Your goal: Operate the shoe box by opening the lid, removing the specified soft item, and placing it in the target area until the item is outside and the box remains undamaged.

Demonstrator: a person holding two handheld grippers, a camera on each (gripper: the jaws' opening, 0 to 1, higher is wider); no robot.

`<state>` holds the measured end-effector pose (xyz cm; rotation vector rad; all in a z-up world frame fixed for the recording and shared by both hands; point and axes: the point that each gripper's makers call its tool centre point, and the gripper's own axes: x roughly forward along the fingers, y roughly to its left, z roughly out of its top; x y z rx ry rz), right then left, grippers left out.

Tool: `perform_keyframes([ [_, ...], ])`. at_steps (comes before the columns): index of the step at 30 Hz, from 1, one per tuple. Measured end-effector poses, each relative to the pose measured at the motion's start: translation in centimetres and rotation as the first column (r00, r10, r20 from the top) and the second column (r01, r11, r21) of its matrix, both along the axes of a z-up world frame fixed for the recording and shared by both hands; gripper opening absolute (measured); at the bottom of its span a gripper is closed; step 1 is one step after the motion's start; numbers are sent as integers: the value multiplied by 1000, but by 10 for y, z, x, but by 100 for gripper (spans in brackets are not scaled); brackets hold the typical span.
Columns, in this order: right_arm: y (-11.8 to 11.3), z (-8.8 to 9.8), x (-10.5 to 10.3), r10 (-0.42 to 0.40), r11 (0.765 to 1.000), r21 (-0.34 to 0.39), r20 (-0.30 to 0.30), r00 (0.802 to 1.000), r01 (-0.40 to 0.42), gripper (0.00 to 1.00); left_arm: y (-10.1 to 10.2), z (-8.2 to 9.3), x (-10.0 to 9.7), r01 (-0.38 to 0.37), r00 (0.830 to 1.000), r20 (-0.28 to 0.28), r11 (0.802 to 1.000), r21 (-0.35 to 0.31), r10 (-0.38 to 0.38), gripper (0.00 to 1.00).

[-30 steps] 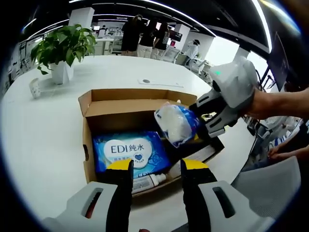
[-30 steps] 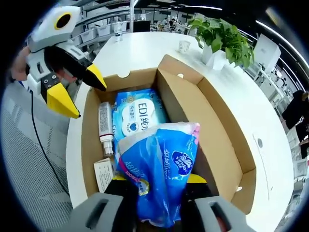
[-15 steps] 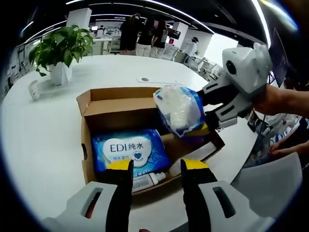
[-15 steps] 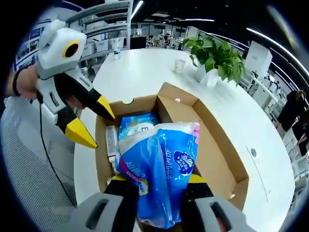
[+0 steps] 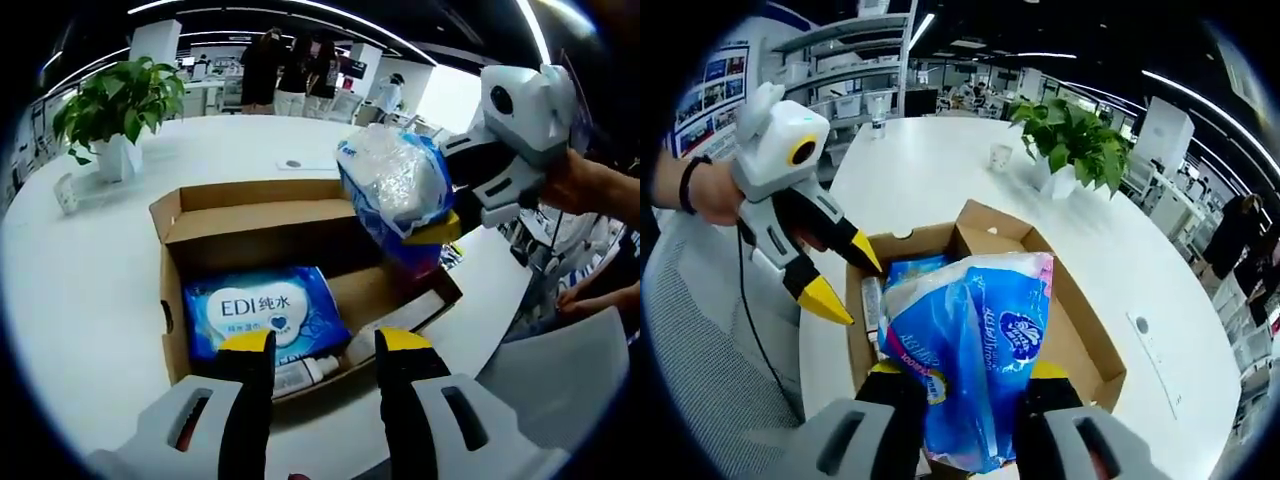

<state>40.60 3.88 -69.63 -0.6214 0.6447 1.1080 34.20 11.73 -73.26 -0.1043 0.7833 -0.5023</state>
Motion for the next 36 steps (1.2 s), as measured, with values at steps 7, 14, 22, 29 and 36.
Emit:
perform_keyframes([
  [7,-12,18,1,-7,1000,1,37,999,7,30,-2,-1,-2,12,1000,1,1000,7,-12,40],
  [14,-34,33,-1,-46,999,16,53,998,45,30,-2,-3,-2,21,1000,3,1000,16,-21,41],
  [22,-64,38,-2,-89,996,11,68,994,89,30,-6,-3,-1,38,999,9,999,24,-38,41],
  [29,-91,36,-9,-114,993,-16,73,991,116,31,-5,0,-1,34,999,16,999,21,-35,41],
  [36,-128,28,-14,-143,987,-59,74,987,147,31,-2,0,-1,22,1000,17,1000,16,-23,41],
])
